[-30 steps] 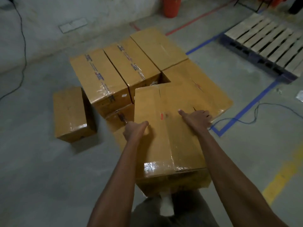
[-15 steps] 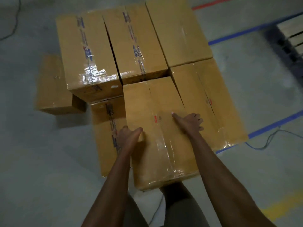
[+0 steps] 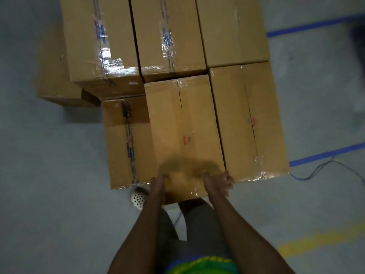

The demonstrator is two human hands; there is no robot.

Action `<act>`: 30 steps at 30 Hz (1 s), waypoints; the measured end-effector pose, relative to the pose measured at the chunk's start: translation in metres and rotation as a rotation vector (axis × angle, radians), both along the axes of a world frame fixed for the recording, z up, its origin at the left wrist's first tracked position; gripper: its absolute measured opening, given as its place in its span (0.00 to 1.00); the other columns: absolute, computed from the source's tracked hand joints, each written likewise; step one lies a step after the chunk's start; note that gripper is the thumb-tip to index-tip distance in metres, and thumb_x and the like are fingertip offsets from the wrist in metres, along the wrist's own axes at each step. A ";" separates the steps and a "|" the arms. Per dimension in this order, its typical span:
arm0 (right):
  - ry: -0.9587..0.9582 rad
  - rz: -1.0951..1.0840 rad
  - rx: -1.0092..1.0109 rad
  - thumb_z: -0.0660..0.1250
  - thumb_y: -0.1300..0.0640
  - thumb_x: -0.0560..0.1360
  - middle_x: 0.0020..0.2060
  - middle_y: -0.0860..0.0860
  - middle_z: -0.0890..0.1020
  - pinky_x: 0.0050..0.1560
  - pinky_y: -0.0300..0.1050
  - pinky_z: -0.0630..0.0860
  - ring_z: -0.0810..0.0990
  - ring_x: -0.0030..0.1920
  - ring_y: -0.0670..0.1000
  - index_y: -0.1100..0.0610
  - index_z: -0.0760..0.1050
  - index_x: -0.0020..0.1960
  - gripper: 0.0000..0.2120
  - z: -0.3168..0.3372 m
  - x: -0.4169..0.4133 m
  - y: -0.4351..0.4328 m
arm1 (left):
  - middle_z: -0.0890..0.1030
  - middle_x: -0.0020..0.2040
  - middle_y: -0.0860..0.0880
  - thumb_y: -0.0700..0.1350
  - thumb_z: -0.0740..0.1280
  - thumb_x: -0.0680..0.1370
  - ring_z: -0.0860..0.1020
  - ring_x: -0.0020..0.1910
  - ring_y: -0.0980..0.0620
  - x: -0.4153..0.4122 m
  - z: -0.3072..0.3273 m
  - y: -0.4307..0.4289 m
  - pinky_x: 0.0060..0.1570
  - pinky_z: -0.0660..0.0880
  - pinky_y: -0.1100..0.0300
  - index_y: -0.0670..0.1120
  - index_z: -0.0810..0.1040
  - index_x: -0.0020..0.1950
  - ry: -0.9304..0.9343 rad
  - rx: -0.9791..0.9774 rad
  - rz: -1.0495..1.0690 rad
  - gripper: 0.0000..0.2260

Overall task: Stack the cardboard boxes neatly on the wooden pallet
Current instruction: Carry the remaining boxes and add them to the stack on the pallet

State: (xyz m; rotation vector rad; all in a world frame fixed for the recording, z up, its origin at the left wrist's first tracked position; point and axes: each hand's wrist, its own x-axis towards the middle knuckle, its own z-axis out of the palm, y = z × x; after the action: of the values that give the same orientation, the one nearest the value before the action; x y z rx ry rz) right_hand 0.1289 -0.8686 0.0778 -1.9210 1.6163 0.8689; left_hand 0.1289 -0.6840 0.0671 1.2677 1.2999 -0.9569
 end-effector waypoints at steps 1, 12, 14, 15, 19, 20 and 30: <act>0.049 -0.135 0.012 0.71 0.44 0.74 0.75 0.60 0.57 0.69 0.58 0.66 0.62 0.72 0.62 0.58 0.51 0.79 0.43 0.000 -0.008 -0.002 | 0.71 0.70 0.41 0.55 0.71 0.73 0.71 0.64 0.38 -0.016 -0.009 0.000 0.59 0.73 0.39 0.46 0.68 0.73 0.070 -0.014 0.032 0.32; -0.189 -0.687 0.353 0.77 0.48 0.70 0.70 0.62 0.70 0.66 0.58 0.71 0.71 0.67 0.63 0.55 0.53 0.76 0.45 -0.021 -0.026 -0.013 | 0.71 0.69 0.40 0.47 0.70 0.76 0.72 0.66 0.38 -0.032 0.011 -0.009 0.61 0.75 0.45 0.49 0.68 0.73 0.061 -0.118 0.420 0.26; -0.231 -0.646 0.374 0.76 0.48 0.70 0.70 0.61 0.70 0.66 0.59 0.72 0.71 0.67 0.63 0.56 0.54 0.76 0.44 -0.024 -0.025 -0.013 | 0.71 0.67 0.40 0.46 0.70 0.77 0.72 0.64 0.38 -0.023 0.015 -0.008 0.55 0.76 0.46 0.47 0.67 0.70 0.064 -0.108 0.439 0.24; -0.243 -0.635 0.384 0.76 0.47 0.70 0.70 0.61 0.70 0.65 0.59 0.72 0.71 0.67 0.63 0.56 0.55 0.76 0.43 -0.024 -0.024 -0.013 | 0.70 0.66 0.40 0.46 0.71 0.77 0.72 0.63 0.38 -0.019 0.015 -0.008 0.54 0.76 0.45 0.47 0.66 0.69 0.069 -0.105 0.443 0.23; -0.256 -0.576 0.420 0.76 0.47 0.71 0.71 0.59 0.69 0.65 0.60 0.72 0.70 0.68 0.63 0.54 0.58 0.76 0.41 -0.025 -0.031 -0.013 | 0.68 0.64 0.40 0.46 0.70 0.78 0.71 0.60 0.38 -0.016 0.008 -0.003 0.62 0.75 0.43 0.48 0.64 0.70 0.108 -0.107 0.403 0.24; -0.256 -0.560 0.431 0.75 0.46 0.72 0.72 0.59 0.69 0.66 0.60 0.72 0.70 0.68 0.63 0.53 0.58 0.76 0.40 -0.027 -0.035 -0.013 | 0.67 0.64 0.40 0.46 0.70 0.77 0.70 0.61 0.38 -0.016 0.008 -0.002 0.64 0.74 0.42 0.48 0.63 0.73 0.110 -0.099 0.379 0.26; -0.098 -0.185 0.248 0.70 0.45 0.73 0.71 0.63 0.65 0.68 0.58 0.70 0.68 0.67 0.63 0.58 0.56 0.77 0.40 -0.018 -0.032 -0.007 | 0.70 0.72 0.41 0.46 0.68 0.79 0.69 0.68 0.39 -0.020 0.009 0.003 0.67 0.69 0.43 0.42 0.65 0.77 -0.061 0.070 0.143 0.27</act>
State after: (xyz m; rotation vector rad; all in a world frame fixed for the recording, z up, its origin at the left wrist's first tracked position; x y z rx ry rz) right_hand 0.0970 -0.8758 0.0596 -1.5925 1.5229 0.8414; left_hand 0.1084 -0.6813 0.0759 1.2298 1.3668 -0.7717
